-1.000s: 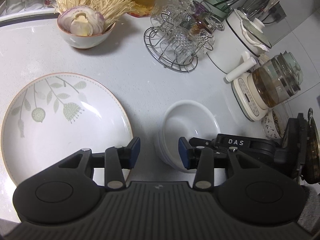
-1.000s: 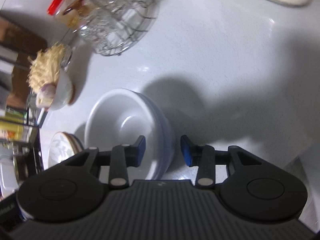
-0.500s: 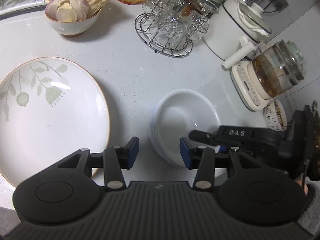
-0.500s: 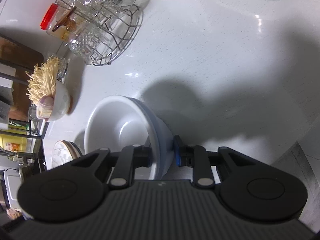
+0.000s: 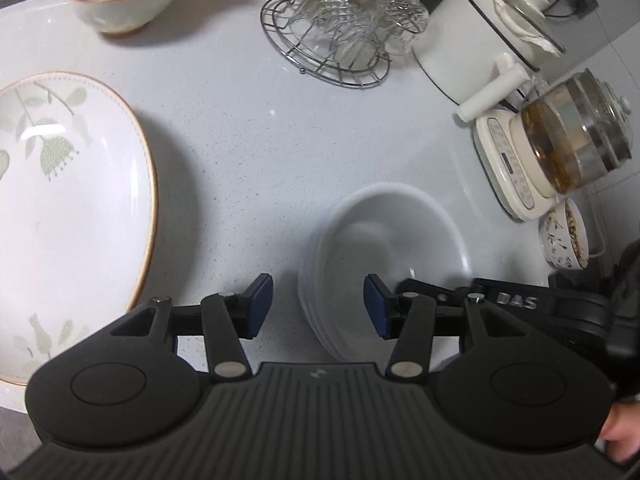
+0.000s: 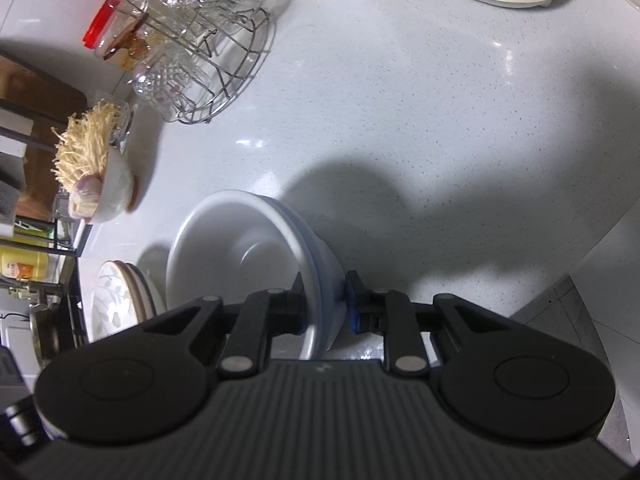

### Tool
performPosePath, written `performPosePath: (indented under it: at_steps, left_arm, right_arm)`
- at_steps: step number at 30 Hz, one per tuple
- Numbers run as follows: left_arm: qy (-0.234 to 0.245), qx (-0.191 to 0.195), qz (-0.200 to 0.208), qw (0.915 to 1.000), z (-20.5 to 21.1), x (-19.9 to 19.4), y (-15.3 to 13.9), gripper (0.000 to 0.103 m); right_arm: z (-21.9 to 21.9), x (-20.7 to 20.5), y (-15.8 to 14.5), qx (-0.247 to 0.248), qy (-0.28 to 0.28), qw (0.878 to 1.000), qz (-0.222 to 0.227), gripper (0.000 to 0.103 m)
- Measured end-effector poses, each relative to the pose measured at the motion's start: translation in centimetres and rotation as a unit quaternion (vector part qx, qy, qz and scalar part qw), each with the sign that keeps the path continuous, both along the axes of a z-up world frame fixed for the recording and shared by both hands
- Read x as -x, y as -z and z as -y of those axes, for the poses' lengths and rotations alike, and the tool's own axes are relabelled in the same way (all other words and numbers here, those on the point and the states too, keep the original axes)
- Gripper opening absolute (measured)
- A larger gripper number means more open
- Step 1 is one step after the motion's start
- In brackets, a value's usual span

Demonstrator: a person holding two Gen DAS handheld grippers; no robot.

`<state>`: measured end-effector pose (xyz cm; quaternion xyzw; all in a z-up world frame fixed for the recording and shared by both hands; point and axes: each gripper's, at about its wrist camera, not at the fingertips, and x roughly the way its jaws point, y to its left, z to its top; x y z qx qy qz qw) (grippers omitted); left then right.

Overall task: Organize plates and bowls
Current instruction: 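Lower the white bowl into the nested blue bowls, then lift the nested bowl stack and carry it over the plate stack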

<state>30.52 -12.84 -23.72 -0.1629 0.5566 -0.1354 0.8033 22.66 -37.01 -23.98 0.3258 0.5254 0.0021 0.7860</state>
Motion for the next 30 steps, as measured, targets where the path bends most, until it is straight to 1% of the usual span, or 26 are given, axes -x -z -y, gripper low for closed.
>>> performPosePath:
  at_steps: [2, 5, 8, 11, 13, 15, 17, 19, 24, 26, 30]
  left_arm:
    - [-0.008, -0.005, -0.002, 1.0, 0.0, 0.0, 0.5, 0.056]
    - [-0.008, -0.011, 0.003, 0.9999, 0.2, 0.1, 1.0, 0.055]
    - [-0.018, 0.005, 0.002, 0.9998, 0.2, 0.2, 1.2, 0.044]
    - [-0.032, 0.018, 0.01, 0.9993, 0.3, 0.5, 1.2, 0.04]
    - [-0.038, 0.019, 0.017, 0.999, 0.5, 0.7, 1.3, 0.034]
    - [-0.041, 0.023, 0.018, 0.9988, 0.7, 1.0, 1.3, 0.021]
    - [-0.041, 0.019, 0.021, 0.9988, 1.0, 1.3, 1.1, 0.017]
    - [-0.043, 0.013, 0.024, 0.9987, 1.1, 1.7, 0.9, 0.017]
    - [-0.047, 0.013, 0.025, 0.9985, 1.0, 2.2, 0.0, 0.017]
    - [-0.048, 0.015, 0.024, 0.9984, 1.1, 2.3, -0.4, 0.017]
    - [-0.049, 0.022, 0.028, 0.9982, 1.3, 2.3, -1.7, 0.017]
  right_arm:
    - [0.1, 0.1, -0.4, 0.009, -0.005, 1.0, 0.005, 0.022]
    - [0.3, 0.3, -0.6, 0.007, -0.01, 1.0, 0.01, 0.022]
    - [0.5, 0.5, -0.6, -0.001, -0.014, 1.0, 0.011, 0.022]
    - [0.8, 0.7, -0.9, -0.001, -0.018, 1.0, 0.015, 0.022]
    - [1.0, 0.9, -0.9, 0.002, -0.02, 1.0, 0.018, 0.022]
    - [1.2, 1.0, -0.7, 0.005, -0.022, 1.0, 0.015, 0.022]
    - [1.3, 1.3, -0.6, 0.003, -0.024, 1.0, 0.012, 0.022]
    - [1.3, 1.4, -0.7, 0.005, -0.029, 0.999, 0.013, 0.022]
    - [1.5, 1.8, -1.4, 0.002, -0.036, 0.999, 0.019, 0.022]
    - [1.4, 1.9, -1.9, 0.004, -0.035, 0.999, 0.014, 0.023]
    - [1.5, 2.1, -3.3, 0.012, -0.03, 0.999, 0.025, 0.023]
